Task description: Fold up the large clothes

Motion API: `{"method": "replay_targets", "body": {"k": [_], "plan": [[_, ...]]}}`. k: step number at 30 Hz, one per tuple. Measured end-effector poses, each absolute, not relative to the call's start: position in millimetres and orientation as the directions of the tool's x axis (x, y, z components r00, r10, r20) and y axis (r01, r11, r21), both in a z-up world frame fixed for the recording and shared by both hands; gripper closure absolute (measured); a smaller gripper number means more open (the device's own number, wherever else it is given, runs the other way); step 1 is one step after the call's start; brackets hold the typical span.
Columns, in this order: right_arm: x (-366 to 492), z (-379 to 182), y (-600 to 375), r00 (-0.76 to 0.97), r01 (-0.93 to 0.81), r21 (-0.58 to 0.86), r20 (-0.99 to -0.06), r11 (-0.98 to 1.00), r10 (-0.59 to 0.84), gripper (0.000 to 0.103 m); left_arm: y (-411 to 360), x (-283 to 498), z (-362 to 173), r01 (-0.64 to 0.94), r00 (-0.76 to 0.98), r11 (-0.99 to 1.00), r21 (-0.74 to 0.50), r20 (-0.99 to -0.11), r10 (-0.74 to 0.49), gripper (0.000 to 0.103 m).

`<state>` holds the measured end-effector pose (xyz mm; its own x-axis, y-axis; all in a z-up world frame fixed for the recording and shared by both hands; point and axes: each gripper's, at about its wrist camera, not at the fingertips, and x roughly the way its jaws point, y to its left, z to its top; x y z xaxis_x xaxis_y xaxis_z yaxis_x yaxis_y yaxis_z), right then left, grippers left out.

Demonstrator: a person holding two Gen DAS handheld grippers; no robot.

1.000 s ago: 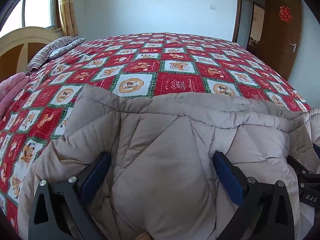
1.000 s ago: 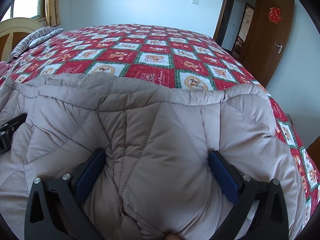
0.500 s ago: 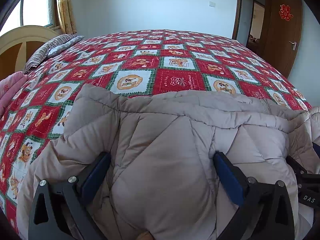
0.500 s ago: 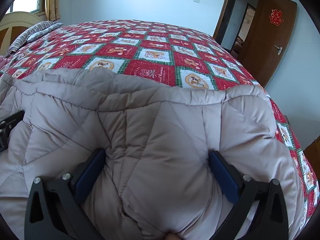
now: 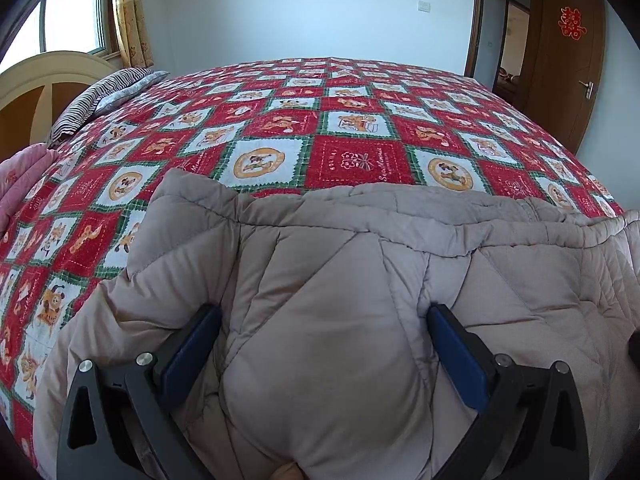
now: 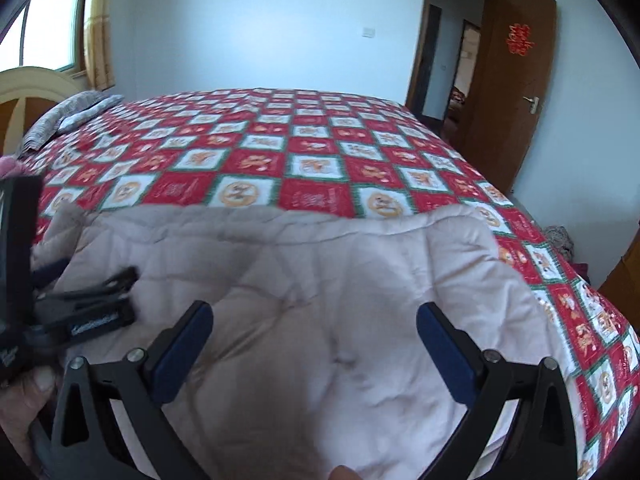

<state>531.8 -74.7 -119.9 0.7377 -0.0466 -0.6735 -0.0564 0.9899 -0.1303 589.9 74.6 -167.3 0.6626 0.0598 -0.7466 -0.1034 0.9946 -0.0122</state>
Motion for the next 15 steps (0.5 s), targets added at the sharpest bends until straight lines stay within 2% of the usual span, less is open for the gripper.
{"method": "replay_targets", "body": {"k": [3,6,9,12,15], "plan": [[540,-151,-68,0.715,-0.075,-0.172,-0.696,0.982,-0.068,0.000,80,579,-151,-0.099,0.625,0.994,-0.037,-0.780,0.033,0.001],[543,-157,-73,0.720,-0.067,-0.156,-0.691,0.985,-0.060,0.000,91,544,-122,-0.065,0.687,0.995,-0.074,-0.727,-0.009,0.001],[545,-160,-70,0.718,-0.070,-0.174,-0.692,0.982,-0.071,0.000,107,516,-120,-0.133,0.721,0.989,0.066,-0.679,0.142,0.001],[545,-163,-67,0.710,-0.076,-0.185,-0.700,0.980,-0.077,0.000,125,514,-146,-0.170,0.685,0.985,0.034,-0.714,0.143,0.001],[543,-159,-72,0.702,-0.095,-0.154,-0.711,0.983,-0.043,0.000,122,511,-155,-0.187,0.713,0.982,0.037,-0.682,0.161,0.001]]}}
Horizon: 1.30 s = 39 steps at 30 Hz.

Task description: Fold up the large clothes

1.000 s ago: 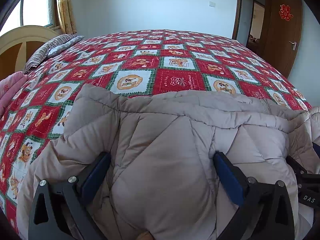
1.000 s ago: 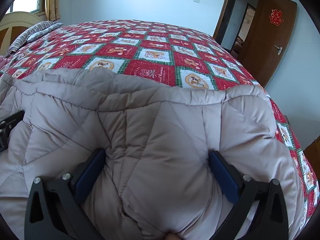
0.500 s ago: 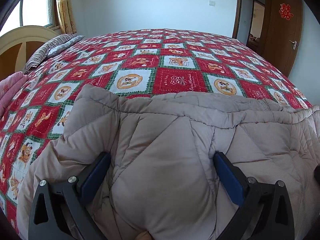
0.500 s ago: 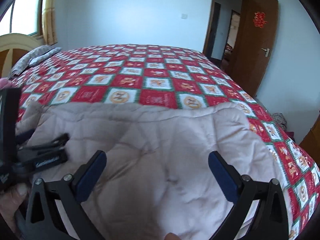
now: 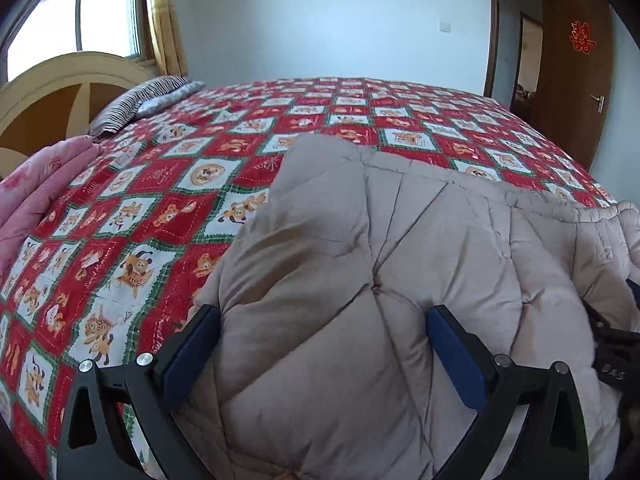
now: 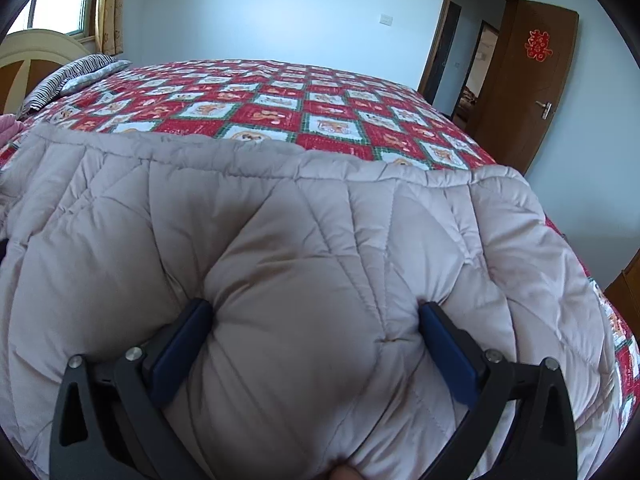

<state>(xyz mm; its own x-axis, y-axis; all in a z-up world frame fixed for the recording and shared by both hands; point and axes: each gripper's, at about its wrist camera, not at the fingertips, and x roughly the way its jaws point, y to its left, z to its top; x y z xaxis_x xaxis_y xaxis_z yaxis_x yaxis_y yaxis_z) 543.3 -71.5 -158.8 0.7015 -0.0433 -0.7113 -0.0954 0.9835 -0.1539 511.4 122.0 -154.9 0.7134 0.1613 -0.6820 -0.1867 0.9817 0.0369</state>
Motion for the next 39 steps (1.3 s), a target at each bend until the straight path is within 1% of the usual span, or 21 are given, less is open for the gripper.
{"method": "replay_targets", "body": {"k": [2,3,4,6,8,9,10,11,13,14,17,23,29,31,33,36,39], "plan": [[540,-151,-80,0.685,-0.151,-0.111,-0.728,0.982,0.023,0.000,109,512,-158,-0.189,0.710,0.975,0.117,-0.669,0.218,0.001],[533,-141,-90,0.701,-0.171,-0.071,-0.710,0.983,0.071,0.000,105,513,-158,-0.189,0.710,0.972,0.142,-0.664,0.235,0.001],[526,-133,-98,0.726,-0.167,-0.054,-0.682,0.984,0.086,0.000,103,514,-159,-0.189,0.709,0.969,0.159,-0.660,0.247,0.001],[514,-113,-123,0.786,-0.107,-0.085,-0.618,0.991,0.032,0.000,109,513,-159,-0.190,0.710,0.970,0.149,-0.662,0.241,0.001],[514,-106,-150,0.807,-0.018,-0.128,-0.588,0.992,-0.061,0.000,113,512,-160,-0.192,0.713,0.974,0.125,-0.664,0.225,0.001],[520,-108,-170,0.794,0.055,-0.149,-0.593,0.987,-0.133,0.000,115,512,-161,-0.192,0.713,0.975,0.114,-0.667,0.219,0.001],[525,-112,-182,0.778,0.090,-0.146,-0.608,0.985,-0.162,0.000,115,512,-161,-0.192,0.713,0.975,0.110,-0.668,0.215,0.001],[533,-123,-202,0.740,0.129,-0.112,-0.651,0.985,-0.170,0.000,114,512,-161,-0.191,0.713,0.976,0.107,-0.668,0.213,0.001],[542,-140,-223,0.691,0.149,-0.040,-0.711,0.988,-0.133,0.000,114,511,-162,-0.188,0.717,0.977,0.102,-0.666,0.208,0.001],[544,-148,-229,0.686,0.149,-0.001,-0.720,0.989,-0.104,0.000,114,511,-162,-0.189,0.719,0.977,0.101,-0.664,0.208,0.001],[549,-154,-227,0.686,0.154,-0.002,-0.719,0.988,-0.108,0.000,113,511,-163,-0.192,0.720,0.976,0.102,-0.661,0.211,0.001],[560,-165,-231,0.640,0.141,0.022,-0.765,0.990,-0.075,0.000,112,510,-165,-0.192,0.719,0.977,0.097,-0.664,0.207,0.001],[564,-167,-224,0.618,0.138,-0.022,-0.779,0.990,-0.103,0.000,114,511,-166,-0.191,0.719,0.978,0.086,-0.665,0.199,0.001],[560,-159,-219,0.611,0.141,-0.064,-0.780,0.988,-0.137,0.000,114,511,-167,-0.192,0.718,0.977,0.089,-0.667,0.202,0.001],[541,-142,-208,0.643,0.157,-0.092,-0.746,0.983,-0.172,0.000,114,512,-167,-0.193,0.716,0.977,0.092,-0.667,0.205,0.001],[512,-119,-183,0.723,0.117,-0.062,-0.679,0.991,-0.128,0.000,114,512,-167,-0.193,0.717,0.977,0.091,-0.666,0.204,0.001],[486,-102,-155,0.786,0.092,-0.074,-0.606,0.993,-0.118,0.000,113,512,-167,-0.193,0.718,0.977,0.091,-0.665,0.204,0.001]]}}
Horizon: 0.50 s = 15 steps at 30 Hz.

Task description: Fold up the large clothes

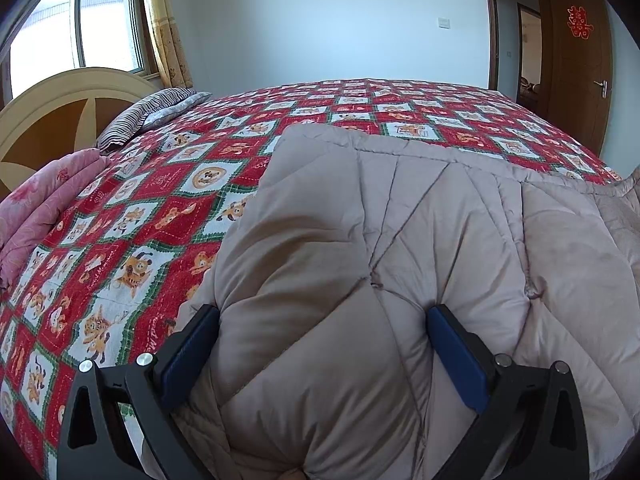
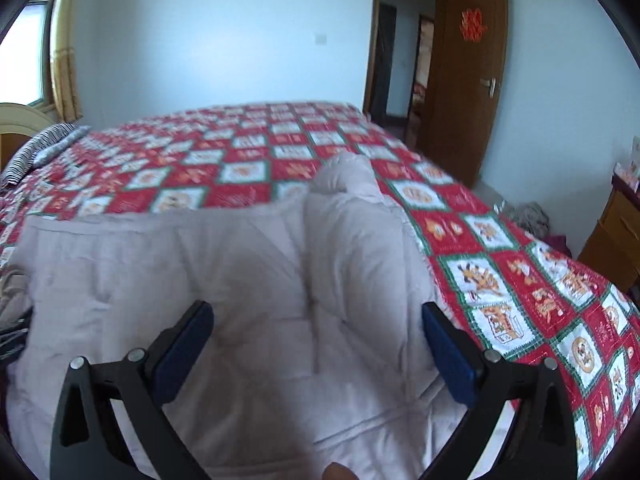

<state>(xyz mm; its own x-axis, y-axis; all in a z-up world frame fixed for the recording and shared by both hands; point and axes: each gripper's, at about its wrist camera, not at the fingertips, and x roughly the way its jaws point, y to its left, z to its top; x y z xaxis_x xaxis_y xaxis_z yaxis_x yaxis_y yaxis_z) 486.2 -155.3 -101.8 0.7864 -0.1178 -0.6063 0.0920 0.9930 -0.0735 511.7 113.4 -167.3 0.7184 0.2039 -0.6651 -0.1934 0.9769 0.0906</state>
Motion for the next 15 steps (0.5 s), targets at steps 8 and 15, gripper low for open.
{"method": "replay_targets", "body": {"k": [8,15], "plan": [[482,-104,-103,0.811,-0.019,-0.065,-0.585,0.998,-0.023,0.000,113,512,-167,-0.193,0.719,0.977,0.090,-0.665,0.204,0.001],[492,-158,-72,0.742,-0.107,-0.162,-0.669,0.981,-0.030,0.000,114,512,-167,-0.193,0.721,0.978,0.085,-0.664,0.200,0.001]]}}
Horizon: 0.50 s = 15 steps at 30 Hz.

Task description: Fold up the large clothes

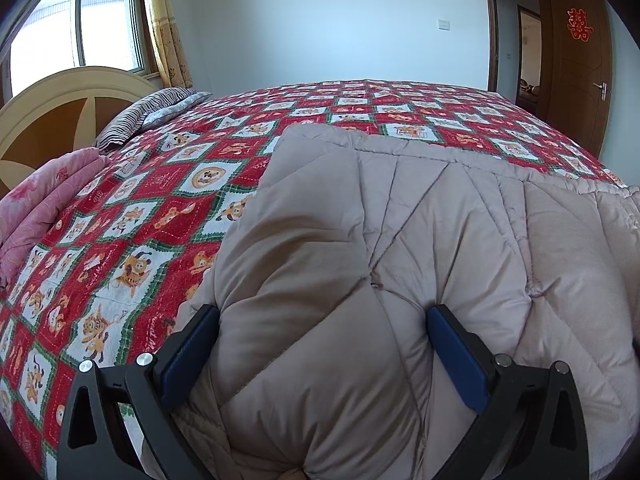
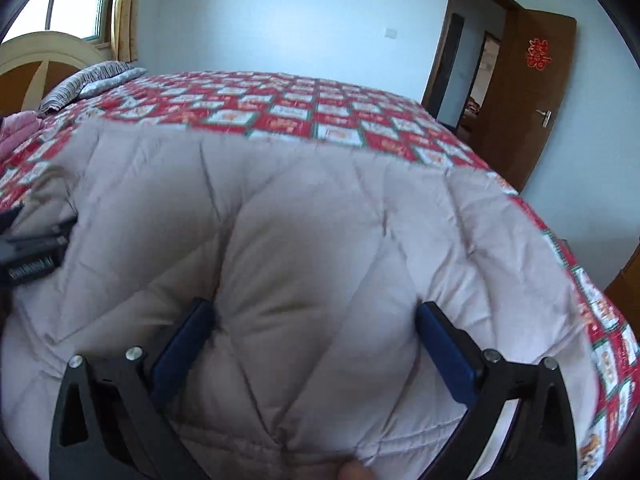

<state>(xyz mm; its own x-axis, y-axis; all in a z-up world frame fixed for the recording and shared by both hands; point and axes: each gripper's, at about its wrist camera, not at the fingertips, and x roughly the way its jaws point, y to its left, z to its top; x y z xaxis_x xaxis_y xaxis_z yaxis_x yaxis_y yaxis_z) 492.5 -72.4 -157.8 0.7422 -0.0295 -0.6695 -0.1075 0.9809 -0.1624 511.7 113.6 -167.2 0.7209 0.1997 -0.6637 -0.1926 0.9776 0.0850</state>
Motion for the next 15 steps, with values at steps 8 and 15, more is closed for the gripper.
{"method": "replay_targets", "body": {"k": [8,15], "plan": [[499,-170,-69,0.725,-0.117,-0.194,-0.687,0.974,-0.050,0.000,113,501,-163,-0.206,0.680,0.974,0.090,-0.703,0.208,0.001],[496,-171,-68,0.718,-0.120,-0.187,-0.695,0.975,-0.045,0.000,128,425,-158,-0.284,0.664,0.957,0.061,-0.708,0.242,0.001]]}}
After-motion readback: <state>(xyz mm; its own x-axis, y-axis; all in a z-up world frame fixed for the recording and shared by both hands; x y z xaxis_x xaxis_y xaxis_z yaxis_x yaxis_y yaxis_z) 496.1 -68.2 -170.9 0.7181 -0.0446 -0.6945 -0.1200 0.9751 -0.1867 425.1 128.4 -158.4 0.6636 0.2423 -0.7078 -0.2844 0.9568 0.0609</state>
